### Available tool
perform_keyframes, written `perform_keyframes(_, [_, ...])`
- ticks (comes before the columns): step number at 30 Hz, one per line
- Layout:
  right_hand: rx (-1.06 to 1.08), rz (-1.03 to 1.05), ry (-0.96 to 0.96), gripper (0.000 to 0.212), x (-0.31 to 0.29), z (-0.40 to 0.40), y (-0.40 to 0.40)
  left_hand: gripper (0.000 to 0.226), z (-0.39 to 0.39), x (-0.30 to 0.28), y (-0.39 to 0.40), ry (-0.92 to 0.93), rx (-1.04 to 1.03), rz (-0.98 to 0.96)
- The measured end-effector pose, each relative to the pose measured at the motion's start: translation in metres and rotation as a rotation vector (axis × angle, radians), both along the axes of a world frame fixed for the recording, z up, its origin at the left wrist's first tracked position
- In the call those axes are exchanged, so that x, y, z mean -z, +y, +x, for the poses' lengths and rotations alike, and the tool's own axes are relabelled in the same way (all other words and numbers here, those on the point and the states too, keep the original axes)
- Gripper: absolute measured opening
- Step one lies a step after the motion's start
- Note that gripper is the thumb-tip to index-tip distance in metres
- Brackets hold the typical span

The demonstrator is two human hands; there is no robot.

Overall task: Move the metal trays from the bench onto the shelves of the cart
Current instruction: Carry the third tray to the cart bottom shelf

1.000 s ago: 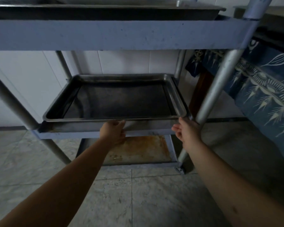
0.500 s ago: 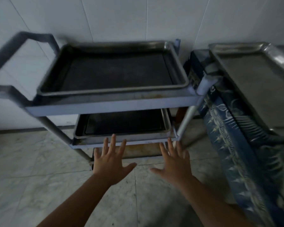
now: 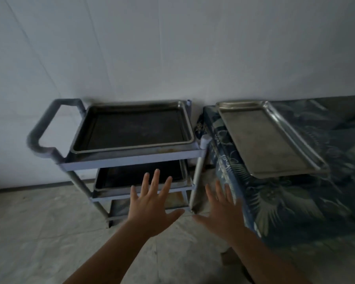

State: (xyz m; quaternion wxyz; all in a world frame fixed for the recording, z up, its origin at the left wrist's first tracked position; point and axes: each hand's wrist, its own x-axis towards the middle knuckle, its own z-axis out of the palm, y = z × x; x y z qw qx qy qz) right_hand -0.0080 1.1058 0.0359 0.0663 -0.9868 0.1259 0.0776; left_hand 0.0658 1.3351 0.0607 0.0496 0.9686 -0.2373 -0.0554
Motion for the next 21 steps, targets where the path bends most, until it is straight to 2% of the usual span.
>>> perform_keyframes(8, [0.24, -0.05, -0.095, 0.113, -0.031, -0.066, -0.024, 0.113, 0.003, -0.033, -0.043, 0.026, 0.252, 0.007])
perform_keyframes(12, [0.423, -0.087, -0.089, 0.117, -0.038, -0.102, -0.028, 0.109, -0.003, -0.038, -0.073, 0.002, 0.443, 0.003])
perform_keyframes(21, [0.798, 0.071, -0.113, 0.119, -0.025, -0.191, -0.051, 0.108, -0.061, -0.03, -0.194, -0.044, 0.839, 0.019])
